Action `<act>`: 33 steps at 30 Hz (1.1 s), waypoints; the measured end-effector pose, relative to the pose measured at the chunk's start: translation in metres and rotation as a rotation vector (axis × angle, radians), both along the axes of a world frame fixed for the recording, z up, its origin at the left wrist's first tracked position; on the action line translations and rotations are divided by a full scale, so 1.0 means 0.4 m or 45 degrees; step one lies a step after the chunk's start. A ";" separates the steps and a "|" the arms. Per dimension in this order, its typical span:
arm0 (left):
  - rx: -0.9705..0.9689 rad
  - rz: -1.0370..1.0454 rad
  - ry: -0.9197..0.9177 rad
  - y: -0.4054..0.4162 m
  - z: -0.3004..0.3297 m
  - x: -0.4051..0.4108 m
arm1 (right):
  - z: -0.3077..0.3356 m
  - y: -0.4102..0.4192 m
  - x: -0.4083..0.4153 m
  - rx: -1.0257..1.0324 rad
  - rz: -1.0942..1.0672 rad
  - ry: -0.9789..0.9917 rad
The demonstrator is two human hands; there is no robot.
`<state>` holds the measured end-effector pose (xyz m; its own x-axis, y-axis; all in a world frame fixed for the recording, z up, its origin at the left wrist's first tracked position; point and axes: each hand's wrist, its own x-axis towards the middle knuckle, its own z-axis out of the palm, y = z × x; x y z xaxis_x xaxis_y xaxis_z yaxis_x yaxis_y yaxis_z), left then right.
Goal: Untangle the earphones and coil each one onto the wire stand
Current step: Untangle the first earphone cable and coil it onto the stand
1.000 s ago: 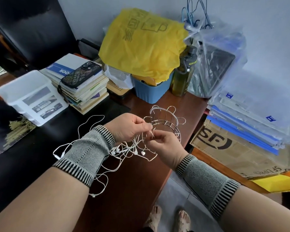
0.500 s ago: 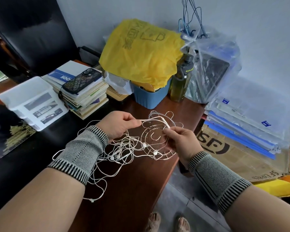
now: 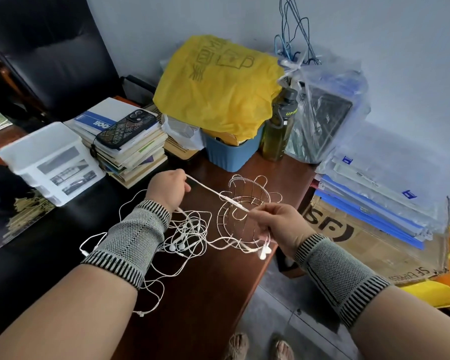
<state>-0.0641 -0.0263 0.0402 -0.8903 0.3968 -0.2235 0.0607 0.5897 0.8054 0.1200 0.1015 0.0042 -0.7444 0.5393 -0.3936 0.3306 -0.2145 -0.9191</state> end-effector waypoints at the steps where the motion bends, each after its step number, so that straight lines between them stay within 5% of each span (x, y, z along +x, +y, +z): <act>1: 0.056 0.043 -0.022 -0.001 0.000 -0.002 | -0.001 0.001 0.007 0.078 0.057 -0.092; 5: 0.321 -0.045 -0.253 -0.006 -0.003 0.012 | 0.004 -0.002 0.009 -0.126 -0.084 -0.092; 10: 0.105 -0.041 -0.134 -0.013 -0.021 -0.012 | 0.010 0.007 -0.003 -0.007 -0.083 -0.103; 14: -0.614 -0.590 0.314 -0.017 0.009 0.023 | 0.029 0.013 -0.006 0.181 0.027 -0.168; 17: -0.405 -0.966 0.332 0.016 0.033 0.075 | 0.065 -0.012 -0.029 0.308 0.259 -0.189; 19: -0.271 -1.121 0.120 0.038 0.027 0.102 | 0.082 -0.019 -0.046 0.348 0.302 -0.165; 26: 0.015 -0.878 -0.131 0.026 -0.015 0.083 | 0.073 0.034 -0.028 0.333 0.256 -0.075; 33: 0.031 -0.741 -0.376 -0.002 -0.053 0.060 | 0.043 0.052 -0.010 0.158 0.216 -0.105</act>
<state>-0.0403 -0.0270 0.0192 -0.4311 0.8036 -0.4104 0.1387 0.5085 0.8498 0.1160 0.1225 0.0212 -0.7967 0.4574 -0.3950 0.4271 -0.0363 -0.9035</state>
